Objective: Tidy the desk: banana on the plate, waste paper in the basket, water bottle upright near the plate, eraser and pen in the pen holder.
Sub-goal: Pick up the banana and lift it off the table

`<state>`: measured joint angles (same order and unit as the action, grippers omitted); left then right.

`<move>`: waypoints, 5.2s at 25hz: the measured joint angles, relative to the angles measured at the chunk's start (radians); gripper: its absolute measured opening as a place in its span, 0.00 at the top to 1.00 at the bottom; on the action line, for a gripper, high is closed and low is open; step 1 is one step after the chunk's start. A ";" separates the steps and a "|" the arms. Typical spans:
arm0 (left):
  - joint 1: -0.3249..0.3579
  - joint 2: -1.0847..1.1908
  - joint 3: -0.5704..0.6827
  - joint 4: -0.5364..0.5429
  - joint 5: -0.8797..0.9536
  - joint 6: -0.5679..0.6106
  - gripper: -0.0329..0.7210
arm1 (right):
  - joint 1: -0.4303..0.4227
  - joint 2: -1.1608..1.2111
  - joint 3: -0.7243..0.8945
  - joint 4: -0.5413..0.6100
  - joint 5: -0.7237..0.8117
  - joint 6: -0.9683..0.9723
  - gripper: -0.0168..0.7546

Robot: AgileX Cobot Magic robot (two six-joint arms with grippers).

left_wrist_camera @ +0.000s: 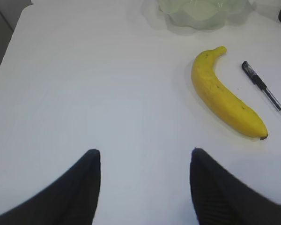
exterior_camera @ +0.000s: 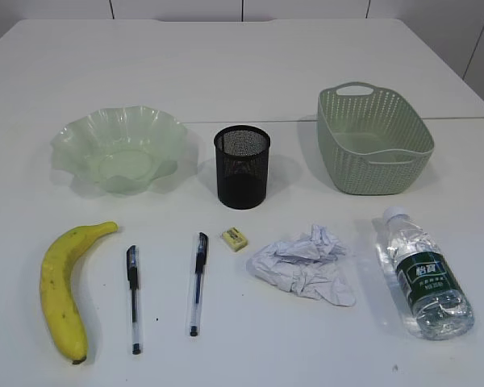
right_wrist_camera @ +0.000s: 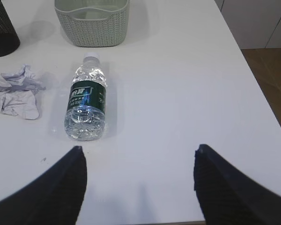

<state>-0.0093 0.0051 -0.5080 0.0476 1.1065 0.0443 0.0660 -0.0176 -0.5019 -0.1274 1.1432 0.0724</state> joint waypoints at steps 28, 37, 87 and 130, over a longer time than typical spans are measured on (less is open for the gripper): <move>0.000 0.193 -0.114 0.013 -0.107 0.000 0.39 | 0.000 0.000 0.000 0.000 0.000 0.000 0.29; -0.006 0.286 -0.118 0.015 -0.161 0.000 0.39 | 0.000 0.000 -0.019 0.001 -0.023 0.000 0.29; -0.014 0.939 -0.438 -0.065 -0.009 0.000 0.39 | 0.000 0.673 -0.211 0.028 -0.345 0.047 0.29; -0.015 1.290 -0.446 -0.299 -0.189 0.105 0.18 | 0.000 0.913 -0.234 -0.064 -0.264 0.176 0.29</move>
<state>-0.0245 1.2948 -0.9545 -0.2515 0.9170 0.1491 0.0660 0.8957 -0.7357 -0.1917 0.8790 0.2484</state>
